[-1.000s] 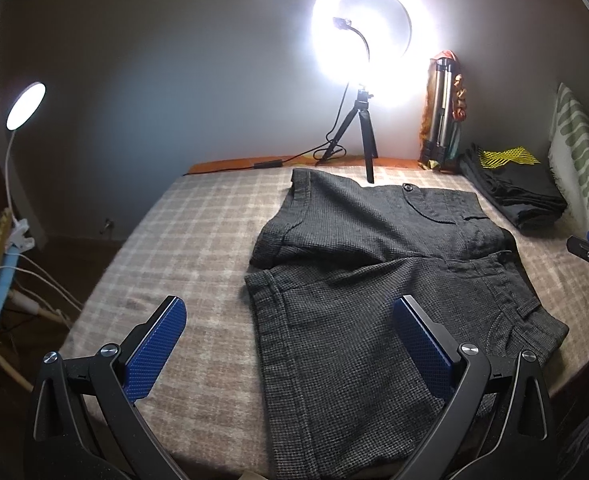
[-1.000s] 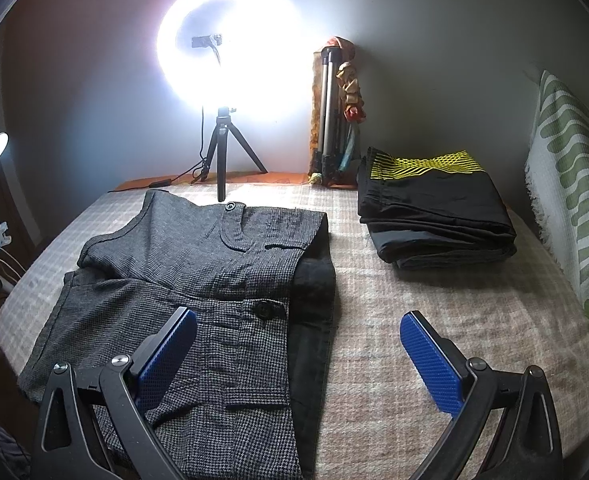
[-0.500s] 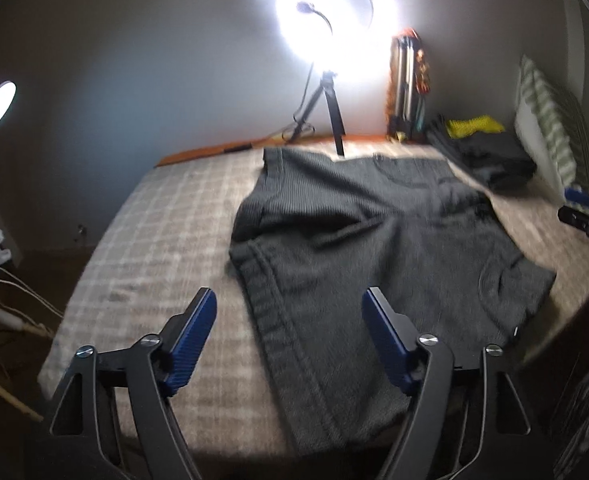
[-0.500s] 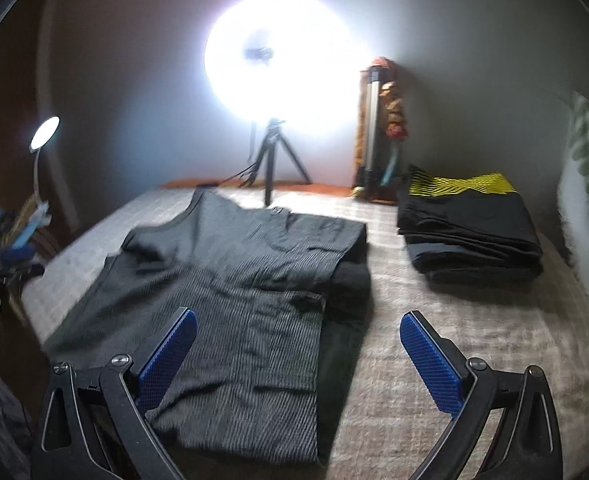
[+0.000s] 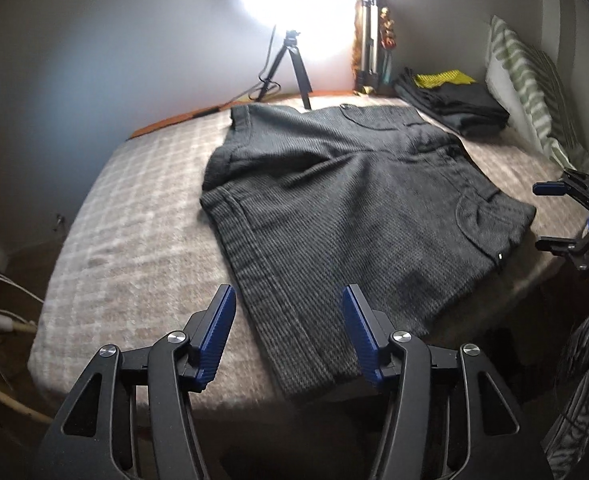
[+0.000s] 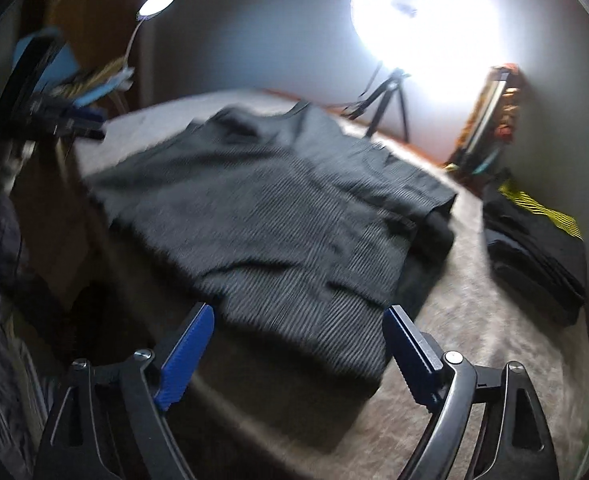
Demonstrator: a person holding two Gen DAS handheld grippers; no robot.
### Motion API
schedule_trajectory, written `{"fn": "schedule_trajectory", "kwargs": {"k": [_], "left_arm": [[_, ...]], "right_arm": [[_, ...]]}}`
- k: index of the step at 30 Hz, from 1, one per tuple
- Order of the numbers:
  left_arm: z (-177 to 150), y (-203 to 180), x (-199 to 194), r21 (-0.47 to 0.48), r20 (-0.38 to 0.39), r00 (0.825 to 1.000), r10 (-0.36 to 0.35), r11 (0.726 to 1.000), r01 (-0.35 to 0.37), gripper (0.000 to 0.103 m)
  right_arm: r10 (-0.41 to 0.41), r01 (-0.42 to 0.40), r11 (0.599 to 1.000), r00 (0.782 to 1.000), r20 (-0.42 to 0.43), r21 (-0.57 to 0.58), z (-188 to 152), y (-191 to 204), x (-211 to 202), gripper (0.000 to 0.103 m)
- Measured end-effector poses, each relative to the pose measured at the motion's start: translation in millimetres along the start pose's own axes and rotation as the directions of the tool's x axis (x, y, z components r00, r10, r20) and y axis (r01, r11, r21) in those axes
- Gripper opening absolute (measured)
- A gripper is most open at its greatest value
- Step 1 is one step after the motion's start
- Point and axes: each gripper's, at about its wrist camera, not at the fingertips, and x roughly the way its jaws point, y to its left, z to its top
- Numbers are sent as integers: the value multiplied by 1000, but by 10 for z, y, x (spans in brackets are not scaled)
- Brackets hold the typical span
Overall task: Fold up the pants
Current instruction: 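Reach the left tool to the trouser hem while the right tool reaches the other hem corner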
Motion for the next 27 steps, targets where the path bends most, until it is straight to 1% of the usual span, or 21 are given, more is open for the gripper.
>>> {"fn": "schedule_trajectory", "kwargs": {"k": [2,6,10,11,12,13,14,15,16,17,18,19,20,21,23,27], "left_arm": [[-30,-27,21,12,-17,1000,-10,1000,10,55],[-70,-123,41,54,-37,999,-31,998,33,55],[-85,-176,56,76,-46,998,-46,996,50,55],[-93,-188,62,83,-51,997,-51,995,55,55],[-99,-198,75,90,-57,997,-54,994,59,55],[-110,-208,87,98,-65,996,-58,993,64,55],[-122,-209,103,103,-69,996,-61,992,68,55],[-135,-216,116,109,-74,995,-63,991,71,55],[-143,-223,122,113,-77,995,-64,991,73,55],[-152,-235,133,121,-82,994,-68,990,78,55],[-161,-251,142,131,-85,994,-72,988,83,55],[-168,-268,145,141,-88,993,-77,986,89,55],[-178,-297,150,156,-94,992,-83,983,97,55],[-191,-328,156,173,-99,991,-86,980,102,55],[-222,-407,177,219,-106,991,-86,970,108,55],[-285,-551,248,315,-119,991,-52,945,88,55]], "right_arm": [[-14,14,1000,1000,-26,-16,-43,10,58,87],[-47,44,998,996,-78,-48,-96,-29,162,79],[-69,60,992,994,-79,-109,-123,11,216,78],[-84,72,988,993,-85,-134,-131,34,247,75],[-97,82,985,990,-98,-150,-125,38,284,67],[-99,79,983,988,-115,-163,-128,45,322,63],[-91,70,984,988,-127,-165,-118,39,349,52],[-82,61,986,988,-130,-158,-107,30,359,44],[-77,58,988,989,-129,-145,-88,13,357,41],[-80,64,989,989,-125,-131,-63,-13,352,34],[-81,68,992,990,-119,-111,-31,-50,338,30],[-78,68,994,991,-111,-90,-7,-80,323,28],[-76,69,995,992,-103,-67,27,-122,305,23],[-77,73,996,993,-93,-41,68,-173,286,21],[-81,81,997,994,-73,-6,142,-243,249,19],[-98,99,995,994,-49,21,271,-275,224,15]]}}
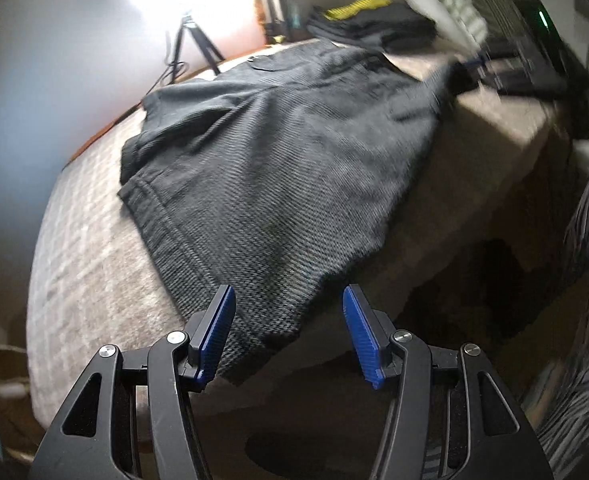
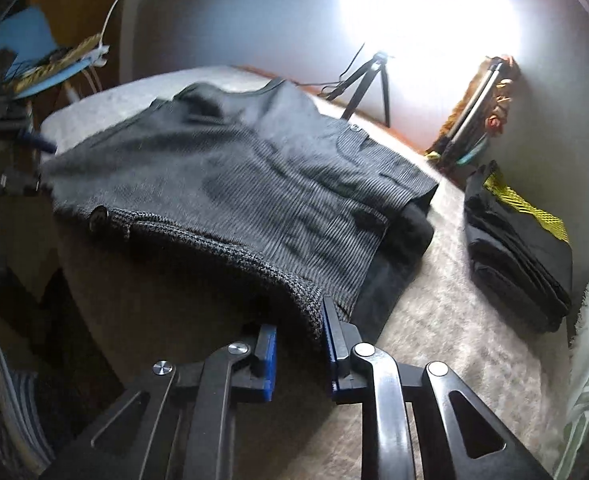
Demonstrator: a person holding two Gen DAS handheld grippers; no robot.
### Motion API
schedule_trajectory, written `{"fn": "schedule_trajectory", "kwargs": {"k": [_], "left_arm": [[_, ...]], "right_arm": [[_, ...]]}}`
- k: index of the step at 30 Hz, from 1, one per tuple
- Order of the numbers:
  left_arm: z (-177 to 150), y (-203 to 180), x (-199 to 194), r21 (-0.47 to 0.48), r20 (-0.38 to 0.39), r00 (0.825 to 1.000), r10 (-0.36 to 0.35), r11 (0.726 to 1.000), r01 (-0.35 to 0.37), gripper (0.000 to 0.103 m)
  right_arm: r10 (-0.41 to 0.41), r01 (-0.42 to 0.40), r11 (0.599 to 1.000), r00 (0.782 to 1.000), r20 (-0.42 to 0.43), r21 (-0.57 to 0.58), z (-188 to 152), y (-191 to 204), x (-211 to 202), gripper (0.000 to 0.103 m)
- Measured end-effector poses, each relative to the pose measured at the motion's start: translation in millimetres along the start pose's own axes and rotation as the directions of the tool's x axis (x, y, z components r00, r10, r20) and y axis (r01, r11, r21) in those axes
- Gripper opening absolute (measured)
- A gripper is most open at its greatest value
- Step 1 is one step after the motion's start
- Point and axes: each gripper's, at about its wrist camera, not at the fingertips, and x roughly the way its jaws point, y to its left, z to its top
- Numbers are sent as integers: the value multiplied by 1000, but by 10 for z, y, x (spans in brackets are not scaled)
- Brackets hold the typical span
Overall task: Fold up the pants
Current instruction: 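Reach the left tool to the trouser hem while the right tool reaches the other hem corner, then grasp the hem with both tools and lift it over toward the waistband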
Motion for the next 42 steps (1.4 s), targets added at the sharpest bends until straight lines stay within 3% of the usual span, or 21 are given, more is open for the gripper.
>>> {"fn": "schedule_trajectory", "kwargs": {"k": [3,10,12,14,17,23,31,42], "left_arm": [[4,-41,73,39,-16,999,35,999,-34,55],[-1,99,203,29,-41,997,67,997,-66,54],[-9,121,224,30,-36,997,70,997,-69,43],[10,154,191,8,-11,998,55,998,-55,22],[83,176,93,-10,48,997,69,998,-68,12],[292,336,-86,-82,147,984,100,993,-89,8],[635,686,-303,-177,267,954,140,980,-94,7],[1187,1100,-330,-220,354,914,198,968,-124,7]], "right_arm": [[-2,2,1000,1000,17,12,96,-26,-21,15],[-1,-2,998,999,52,63,172,-112,-80,14],[-2,-2,998,998,55,67,166,-108,-86,14],[-1,-3,998,998,59,68,158,-104,-95,14],[-7,2,997,998,67,76,157,-106,-122,13],[-21,9,993,994,106,118,179,-151,-224,12],[-49,19,983,985,164,182,332,-269,-322,11],[-88,35,972,971,223,230,752,-520,-297,10]]}}
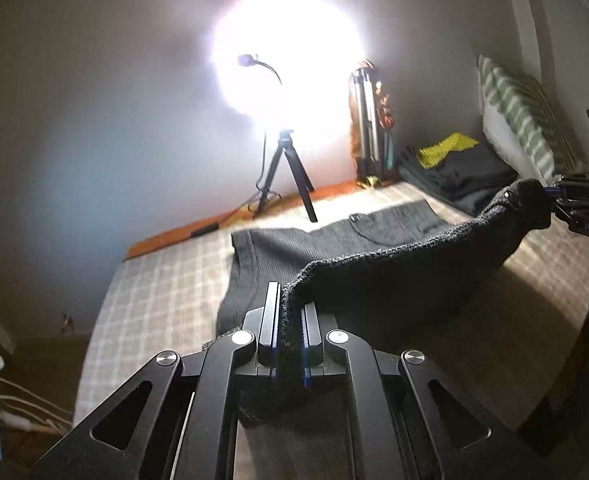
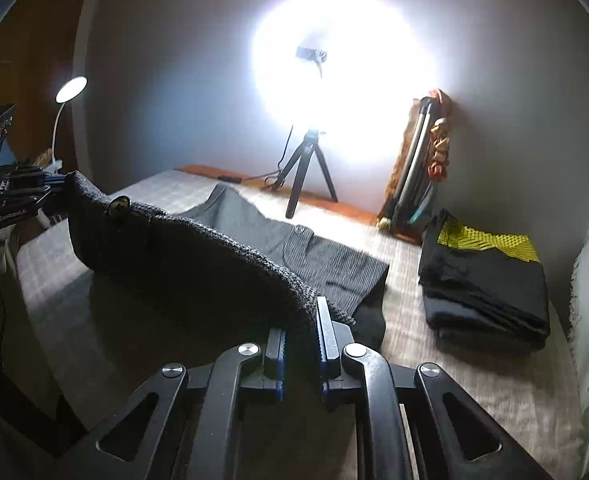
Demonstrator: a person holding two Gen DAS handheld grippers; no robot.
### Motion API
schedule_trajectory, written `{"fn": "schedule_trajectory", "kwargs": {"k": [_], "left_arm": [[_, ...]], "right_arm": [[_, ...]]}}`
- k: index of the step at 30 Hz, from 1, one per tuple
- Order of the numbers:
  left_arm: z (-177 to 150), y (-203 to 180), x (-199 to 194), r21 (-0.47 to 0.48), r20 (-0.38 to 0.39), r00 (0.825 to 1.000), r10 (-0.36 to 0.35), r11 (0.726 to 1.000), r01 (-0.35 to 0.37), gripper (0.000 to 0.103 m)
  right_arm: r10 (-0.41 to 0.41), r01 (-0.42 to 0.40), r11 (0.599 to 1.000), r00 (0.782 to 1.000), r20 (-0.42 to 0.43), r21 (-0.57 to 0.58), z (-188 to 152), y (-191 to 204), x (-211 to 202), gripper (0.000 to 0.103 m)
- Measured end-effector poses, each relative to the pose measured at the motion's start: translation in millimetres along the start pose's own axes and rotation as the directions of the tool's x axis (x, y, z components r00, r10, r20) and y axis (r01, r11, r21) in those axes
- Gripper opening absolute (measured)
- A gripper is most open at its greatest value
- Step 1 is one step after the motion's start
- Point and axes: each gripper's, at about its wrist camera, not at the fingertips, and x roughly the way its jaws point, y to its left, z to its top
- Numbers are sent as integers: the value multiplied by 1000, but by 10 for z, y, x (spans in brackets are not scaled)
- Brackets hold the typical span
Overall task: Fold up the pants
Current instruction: 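Grasp the hem with both tools and lift it over toward the waistband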
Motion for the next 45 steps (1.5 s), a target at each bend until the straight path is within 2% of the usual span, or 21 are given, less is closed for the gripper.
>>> {"fn": "schedule_trajectory", "kwargs": {"k": [8,11,21,25,31,38,45], "left_arm": [[384,153,306,6,42,998,43,999,-43,6],[536,202,469,16,45,997,59,998,-59,6],[784,301,1228,67,-26,995,100,993,-98,7],[803,340,1632,78,-80,990,113,991,-107,7],[657,363,2191,90,-171,979,111,991,-97,7],[543,338,2631,121,-239,964,114,989,-87,7],[478,321,2867,135,-272,954,125,987,-90,7]], "right_arm": [[-52,53,997,998,24,-57,457,-170,204,9],[-53,54,998,998,25,-35,600,-285,358,9],[-95,93,994,994,-49,-49,823,-573,1163,8],[-106,99,993,988,-111,-65,848,-655,1547,8],[-102,90,994,972,-210,-69,733,-774,2091,8],[-113,90,992,949,-295,-92,572,-797,2545,8],[-117,89,991,931,-345,-96,488,-799,2828,8]]}}
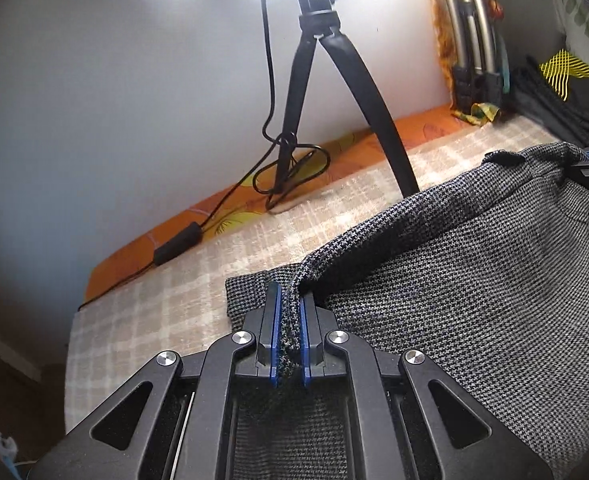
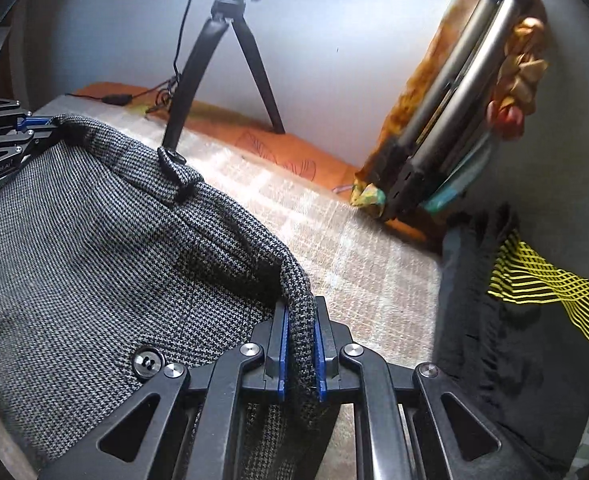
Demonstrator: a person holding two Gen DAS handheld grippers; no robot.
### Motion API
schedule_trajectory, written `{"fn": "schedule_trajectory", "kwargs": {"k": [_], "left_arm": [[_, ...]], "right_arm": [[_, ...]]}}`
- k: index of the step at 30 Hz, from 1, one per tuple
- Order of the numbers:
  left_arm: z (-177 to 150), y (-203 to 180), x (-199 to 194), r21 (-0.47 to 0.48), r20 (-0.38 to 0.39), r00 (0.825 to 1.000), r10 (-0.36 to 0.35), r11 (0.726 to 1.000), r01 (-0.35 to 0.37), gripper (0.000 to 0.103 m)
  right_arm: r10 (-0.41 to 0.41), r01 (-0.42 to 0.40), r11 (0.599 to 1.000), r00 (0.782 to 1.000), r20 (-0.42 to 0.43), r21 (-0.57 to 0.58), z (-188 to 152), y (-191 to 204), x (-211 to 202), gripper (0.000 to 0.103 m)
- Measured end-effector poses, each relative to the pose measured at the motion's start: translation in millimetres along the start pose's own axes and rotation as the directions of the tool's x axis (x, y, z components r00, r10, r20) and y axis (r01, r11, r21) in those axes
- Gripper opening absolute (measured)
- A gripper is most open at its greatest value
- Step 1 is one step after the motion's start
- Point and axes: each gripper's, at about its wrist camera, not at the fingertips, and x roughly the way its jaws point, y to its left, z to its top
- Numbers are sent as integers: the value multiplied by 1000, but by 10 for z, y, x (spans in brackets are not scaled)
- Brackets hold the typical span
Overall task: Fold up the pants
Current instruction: 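Grasp the hem with both tools and lift it over toward the waistband, then lay the hem on the waistband and open both tools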
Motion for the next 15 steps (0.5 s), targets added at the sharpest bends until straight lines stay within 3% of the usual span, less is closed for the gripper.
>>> {"fn": "schedule_trajectory", "kwargs": {"k": [4,7,8,11,15], "left_arm": [[23,-1,73,2,-20,1000,-5,1000,5,11],[56,14,80,1,-19,1000,9,1000,-9,21],[65,38,75,-5,-22,1000,19,1000,-19,31],[80,189,17,-52,-23,998,57,997,-58,51],[40,484,-202,-129,-2,998,70,989,-70,54]], "right_arm": [[1,-1,1000,1000,-18,2,15,10,56,8],[-11,11,1000,1000,-27,-4,28,18,89,10],[-24,24,1000,999,-34,-5,30,17,92,14],[-73,73,997,997,-39,12,35,-40,94,40],[-64,66,995,997,-30,70,-21,-137,-53,41]]}}
